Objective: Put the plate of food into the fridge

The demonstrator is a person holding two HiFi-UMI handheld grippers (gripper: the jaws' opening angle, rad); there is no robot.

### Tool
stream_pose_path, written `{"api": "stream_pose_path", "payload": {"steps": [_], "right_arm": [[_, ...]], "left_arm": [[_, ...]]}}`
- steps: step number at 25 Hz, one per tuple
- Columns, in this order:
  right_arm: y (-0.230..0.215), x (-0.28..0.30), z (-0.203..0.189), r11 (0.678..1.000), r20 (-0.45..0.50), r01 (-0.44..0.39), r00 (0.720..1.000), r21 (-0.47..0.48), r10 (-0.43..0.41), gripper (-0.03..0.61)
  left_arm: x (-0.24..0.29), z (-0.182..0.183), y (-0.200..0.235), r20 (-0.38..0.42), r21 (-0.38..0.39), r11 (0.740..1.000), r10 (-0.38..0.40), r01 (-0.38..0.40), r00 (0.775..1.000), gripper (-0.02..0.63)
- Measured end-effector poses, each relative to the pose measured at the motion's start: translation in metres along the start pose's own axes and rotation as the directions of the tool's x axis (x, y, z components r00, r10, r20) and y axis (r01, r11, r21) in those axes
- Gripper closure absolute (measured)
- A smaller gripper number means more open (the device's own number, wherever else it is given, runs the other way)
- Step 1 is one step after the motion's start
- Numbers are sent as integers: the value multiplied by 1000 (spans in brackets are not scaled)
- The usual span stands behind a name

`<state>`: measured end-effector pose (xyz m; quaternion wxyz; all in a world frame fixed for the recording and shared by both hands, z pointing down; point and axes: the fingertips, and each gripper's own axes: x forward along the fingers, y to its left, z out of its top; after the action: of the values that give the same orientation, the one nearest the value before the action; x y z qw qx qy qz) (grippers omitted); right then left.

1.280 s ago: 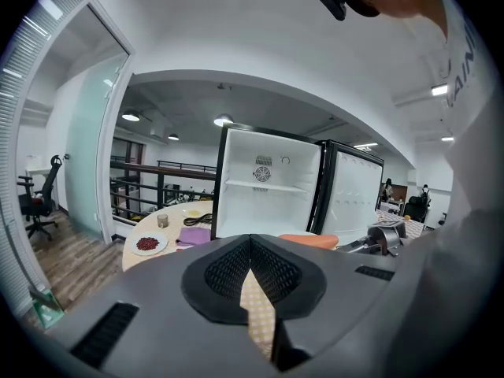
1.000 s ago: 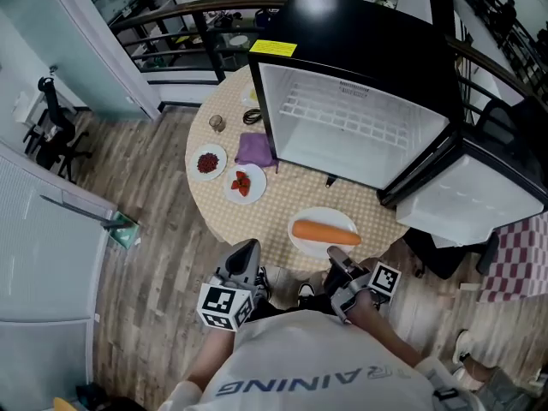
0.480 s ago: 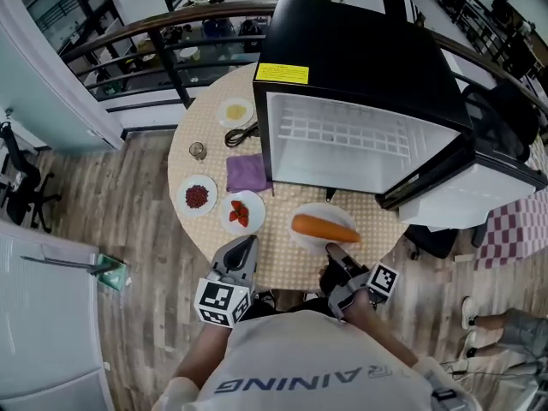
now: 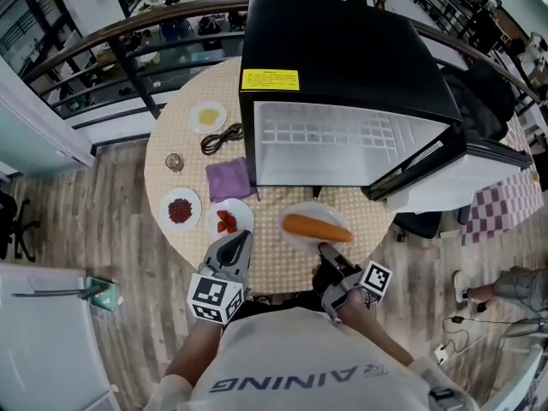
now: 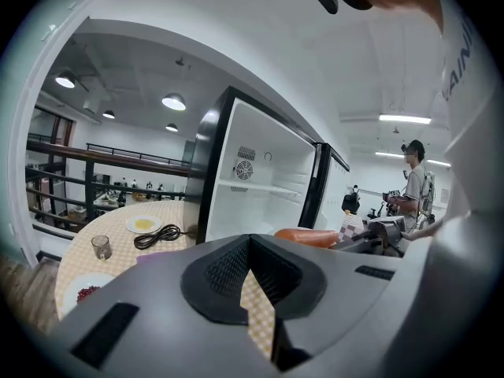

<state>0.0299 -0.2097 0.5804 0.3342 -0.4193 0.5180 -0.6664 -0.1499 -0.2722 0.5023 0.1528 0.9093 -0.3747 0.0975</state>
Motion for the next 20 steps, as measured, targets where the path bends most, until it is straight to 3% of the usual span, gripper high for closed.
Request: {"api": "stream_pose_path", "payload": {"steps": [12, 20], "right_arm": [[-4, 42, 59, 998, -12, 55, 998, 1, -55, 540], [0, 86, 105, 999, 19, 49, 999, -15, -48, 540]], "left_arm": [[6, 10, -4, 1, -30, 993, 115, -115, 993, 606], [18, 11, -9, -13, -34, 989, 144, -144, 990, 606]]}}
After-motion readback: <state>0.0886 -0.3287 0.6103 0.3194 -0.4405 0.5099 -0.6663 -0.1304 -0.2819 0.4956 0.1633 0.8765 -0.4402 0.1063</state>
